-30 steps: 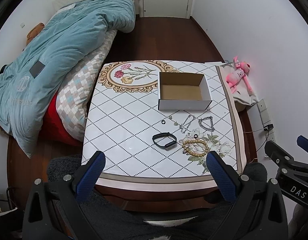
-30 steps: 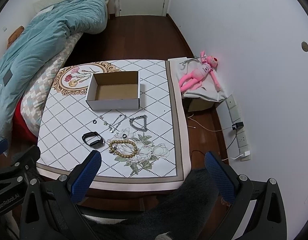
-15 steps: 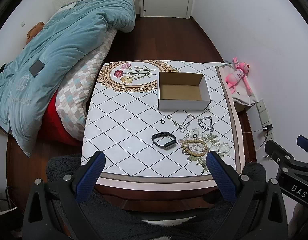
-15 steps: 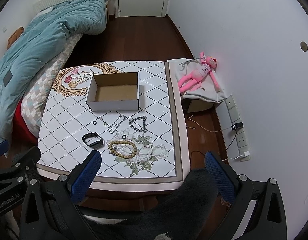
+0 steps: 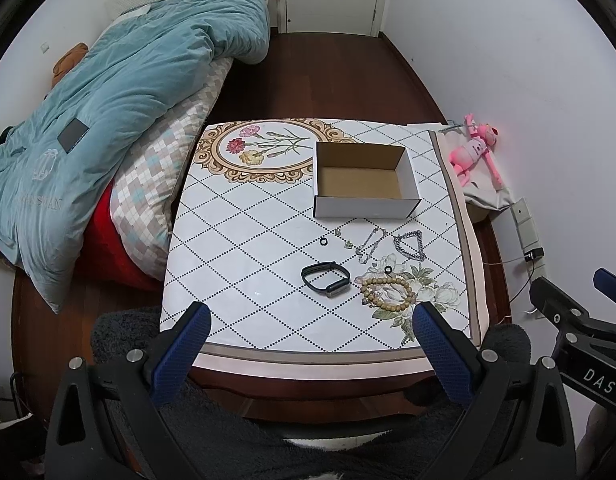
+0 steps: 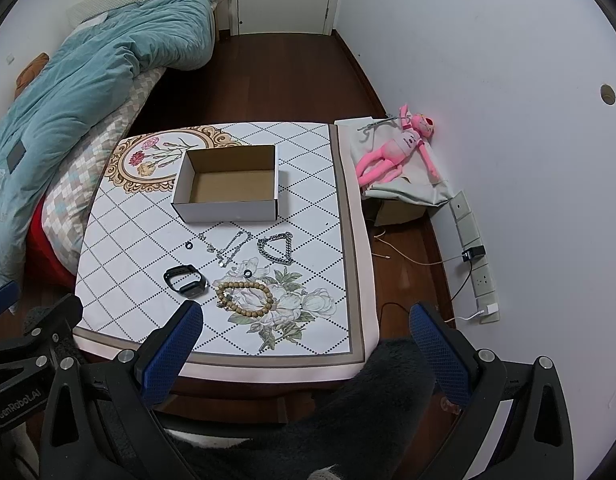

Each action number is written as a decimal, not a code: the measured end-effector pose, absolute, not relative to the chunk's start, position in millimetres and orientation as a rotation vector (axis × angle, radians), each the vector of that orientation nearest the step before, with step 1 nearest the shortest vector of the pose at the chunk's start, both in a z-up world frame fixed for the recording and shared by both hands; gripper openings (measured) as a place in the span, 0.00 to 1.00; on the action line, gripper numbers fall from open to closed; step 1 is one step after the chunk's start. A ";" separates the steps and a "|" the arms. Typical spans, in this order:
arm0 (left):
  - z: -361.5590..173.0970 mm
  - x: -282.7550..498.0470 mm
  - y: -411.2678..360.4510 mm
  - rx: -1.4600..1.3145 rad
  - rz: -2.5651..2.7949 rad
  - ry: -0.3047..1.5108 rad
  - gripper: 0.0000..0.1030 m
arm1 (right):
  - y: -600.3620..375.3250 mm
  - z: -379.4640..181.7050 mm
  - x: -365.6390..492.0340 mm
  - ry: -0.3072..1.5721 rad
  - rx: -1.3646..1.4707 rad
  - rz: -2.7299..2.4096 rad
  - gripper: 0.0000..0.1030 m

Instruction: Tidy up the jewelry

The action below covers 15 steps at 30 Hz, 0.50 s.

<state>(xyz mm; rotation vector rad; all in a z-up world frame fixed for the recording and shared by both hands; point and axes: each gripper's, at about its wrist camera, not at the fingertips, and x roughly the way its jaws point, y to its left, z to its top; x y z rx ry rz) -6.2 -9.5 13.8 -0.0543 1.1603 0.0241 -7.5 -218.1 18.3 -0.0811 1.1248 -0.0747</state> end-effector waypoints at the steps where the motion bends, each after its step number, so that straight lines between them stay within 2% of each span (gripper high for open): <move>1: 13.7 -6.3 -9.8 -0.055 0.023 1.159 1.00 | -218.2 18.4 -7.6 1.124 -0.081 -0.075 1.00; 15: 14.3 -7.7 -12.8 -0.062 0.016 1.155 1.00 | -219.9 20.0 -7.4 1.122 -0.083 -0.077 1.00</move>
